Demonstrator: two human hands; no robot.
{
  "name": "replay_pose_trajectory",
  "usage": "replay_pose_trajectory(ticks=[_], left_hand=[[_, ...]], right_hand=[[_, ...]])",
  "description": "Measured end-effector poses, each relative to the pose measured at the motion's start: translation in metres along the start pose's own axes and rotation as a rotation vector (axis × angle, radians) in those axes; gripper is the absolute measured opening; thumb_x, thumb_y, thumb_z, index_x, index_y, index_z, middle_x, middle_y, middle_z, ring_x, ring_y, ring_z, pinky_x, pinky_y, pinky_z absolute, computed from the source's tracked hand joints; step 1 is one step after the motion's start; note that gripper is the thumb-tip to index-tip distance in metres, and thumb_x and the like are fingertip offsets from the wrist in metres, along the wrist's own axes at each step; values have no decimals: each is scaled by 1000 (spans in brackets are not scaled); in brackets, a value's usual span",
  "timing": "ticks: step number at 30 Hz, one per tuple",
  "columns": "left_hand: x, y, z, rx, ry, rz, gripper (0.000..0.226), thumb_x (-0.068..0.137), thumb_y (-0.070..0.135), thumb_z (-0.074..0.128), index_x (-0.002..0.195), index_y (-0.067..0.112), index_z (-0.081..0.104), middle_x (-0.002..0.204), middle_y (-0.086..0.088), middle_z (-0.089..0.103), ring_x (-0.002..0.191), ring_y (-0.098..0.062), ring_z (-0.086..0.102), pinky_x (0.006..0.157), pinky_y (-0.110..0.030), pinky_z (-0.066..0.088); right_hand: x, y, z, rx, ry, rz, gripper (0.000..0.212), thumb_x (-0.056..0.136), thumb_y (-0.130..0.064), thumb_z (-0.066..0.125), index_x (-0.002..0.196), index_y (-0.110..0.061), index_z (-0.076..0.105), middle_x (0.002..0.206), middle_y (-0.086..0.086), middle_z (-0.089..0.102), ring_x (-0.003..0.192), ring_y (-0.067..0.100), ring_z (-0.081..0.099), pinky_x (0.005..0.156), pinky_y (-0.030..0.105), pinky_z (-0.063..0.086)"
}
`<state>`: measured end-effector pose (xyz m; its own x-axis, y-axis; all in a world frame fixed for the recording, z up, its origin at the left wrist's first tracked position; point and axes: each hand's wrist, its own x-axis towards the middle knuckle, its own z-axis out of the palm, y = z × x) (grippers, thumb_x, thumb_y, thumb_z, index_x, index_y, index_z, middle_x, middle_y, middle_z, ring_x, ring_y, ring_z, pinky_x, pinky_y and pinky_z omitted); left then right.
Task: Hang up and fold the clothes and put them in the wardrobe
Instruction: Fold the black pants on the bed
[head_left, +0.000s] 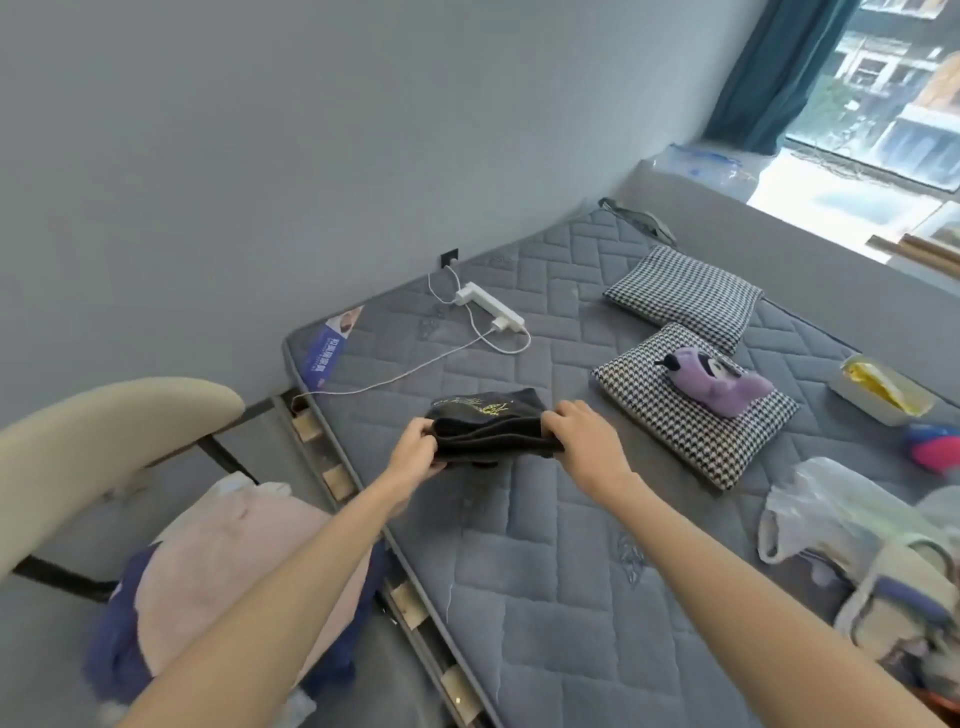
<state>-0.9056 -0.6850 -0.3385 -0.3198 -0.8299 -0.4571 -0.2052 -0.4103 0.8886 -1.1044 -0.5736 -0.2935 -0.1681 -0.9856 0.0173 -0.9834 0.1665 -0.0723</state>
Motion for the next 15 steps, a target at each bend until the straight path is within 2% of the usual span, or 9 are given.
replay_pose_trajectory(ticks=[4,7,10,12,15], left_hand=[[-22,-91,6,102,-91,-176,31,94,-5,29,90,20,49,113,-13,52,103,-24,54,73,-29,53],[-51,-146,4,93,-161,-336,30,93,-6,28,91,16,48,112,-14,54,93,-24,61,81,-35,54],[-80,-178,-6,147,-248,-451,29,94,-6,27,97,14,48,114,-13,55,81,-24,67,72,-31,57],[-93,-190,-13,202,-298,-497,28,94,-3,29,106,14,48,122,-13,54,83,-27,69,72,-32,58],[-105,-199,-22,239,-353,-594,29,94,-2,31,115,12,45,122,-13,48,82,-32,69,72,-37,59]], right_hand=[[-68,-12,62,29,-235,107,15,86,-10,61,98,-17,57,107,1,56,106,22,50,75,33,41],[-117,-23,88,65,-400,147,13,85,-8,61,94,-16,59,106,2,58,105,22,52,73,33,42],[-151,-37,101,111,-573,179,19,81,-2,60,95,-15,62,109,3,61,104,24,56,75,31,43],[-167,-47,104,131,-670,197,20,79,-3,62,96,-13,65,108,5,64,101,26,59,77,31,46],[-181,-59,107,168,-800,239,25,74,-5,72,97,-13,67,105,6,67,89,24,61,71,30,49]])
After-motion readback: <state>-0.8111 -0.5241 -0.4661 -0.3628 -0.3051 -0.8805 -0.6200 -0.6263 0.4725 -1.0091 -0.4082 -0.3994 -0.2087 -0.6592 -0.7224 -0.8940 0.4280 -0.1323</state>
